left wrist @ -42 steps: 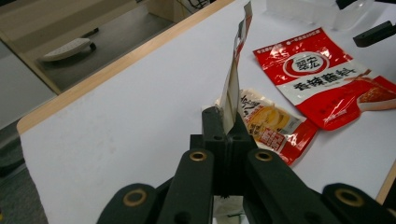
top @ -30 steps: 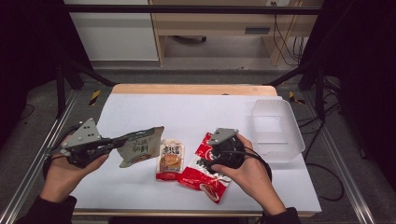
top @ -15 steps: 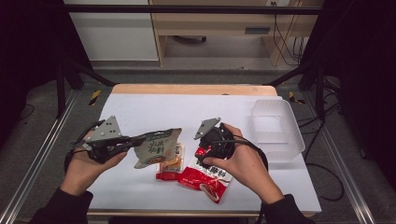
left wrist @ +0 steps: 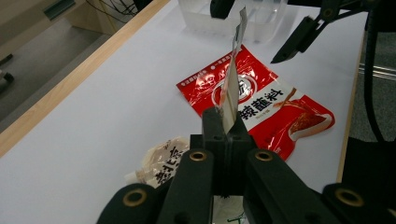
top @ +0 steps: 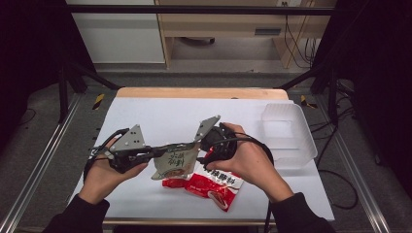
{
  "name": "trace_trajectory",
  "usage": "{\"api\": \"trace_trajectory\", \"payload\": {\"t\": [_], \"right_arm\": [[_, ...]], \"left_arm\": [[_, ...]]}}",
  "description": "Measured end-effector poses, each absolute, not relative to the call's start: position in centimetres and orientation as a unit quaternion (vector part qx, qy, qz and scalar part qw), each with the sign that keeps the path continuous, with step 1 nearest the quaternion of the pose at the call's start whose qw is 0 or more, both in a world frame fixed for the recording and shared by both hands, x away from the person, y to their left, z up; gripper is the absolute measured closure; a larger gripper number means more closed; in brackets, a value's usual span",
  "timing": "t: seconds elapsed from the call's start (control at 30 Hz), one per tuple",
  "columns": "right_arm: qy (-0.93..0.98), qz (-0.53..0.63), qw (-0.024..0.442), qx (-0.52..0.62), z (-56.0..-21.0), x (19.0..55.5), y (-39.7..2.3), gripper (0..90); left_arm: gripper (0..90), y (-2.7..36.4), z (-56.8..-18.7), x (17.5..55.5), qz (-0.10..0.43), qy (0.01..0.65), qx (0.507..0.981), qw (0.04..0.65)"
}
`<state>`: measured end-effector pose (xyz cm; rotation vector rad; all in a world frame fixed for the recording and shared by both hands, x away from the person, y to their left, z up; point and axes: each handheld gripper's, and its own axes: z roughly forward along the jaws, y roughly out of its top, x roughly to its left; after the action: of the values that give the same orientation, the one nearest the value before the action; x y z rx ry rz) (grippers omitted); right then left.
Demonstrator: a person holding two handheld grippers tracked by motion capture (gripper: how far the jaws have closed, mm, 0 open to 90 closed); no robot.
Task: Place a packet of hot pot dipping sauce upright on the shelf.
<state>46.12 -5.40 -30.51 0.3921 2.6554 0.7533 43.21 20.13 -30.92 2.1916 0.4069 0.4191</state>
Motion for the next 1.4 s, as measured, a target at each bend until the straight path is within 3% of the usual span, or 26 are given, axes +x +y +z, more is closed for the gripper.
{"api": "trace_trajectory", "payload": {"t": [0.23,0.5,0.9,1.1,1.3,1.4], "right_arm": [[0.942,0.266,0.167,0.119,-30.6,46.0,-4.6,38.6],[0.954,0.248,0.139,0.094,-31.1,45.8,-3.9,58.6],[0.955,0.249,0.137,0.085,-31.2,45.8,-3.9,82.7],[0.953,0.254,0.141,0.085,-31.1,45.7,-3.9,89.4],[0.952,0.253,0.148,0.09,-30.9,45.6,-3.9,90.0],[0.952,0.25,0.159,0.084,-30.7,45.6,-4.0,90.0]], "left_arm": [[90.0,19.3,-30.8,42.8,0.162,0.149,0.877,0.428],[90.0,18.5,-30.7,42.4,0.157,0.133,0.88,0.427],[90.0,18.3,-30.7,42.5,0.156,0.134,0.88,0.428],[90.0,18.7,-30.7,42.8,0.152,0.143,0.876,0.434],[89.1,18.7,-30.8,43.0,0.15,0.149,0.875,0.436],[84.6,18.8,-31.0,43.0,0.15,0.154,0.873,0.439]]}}
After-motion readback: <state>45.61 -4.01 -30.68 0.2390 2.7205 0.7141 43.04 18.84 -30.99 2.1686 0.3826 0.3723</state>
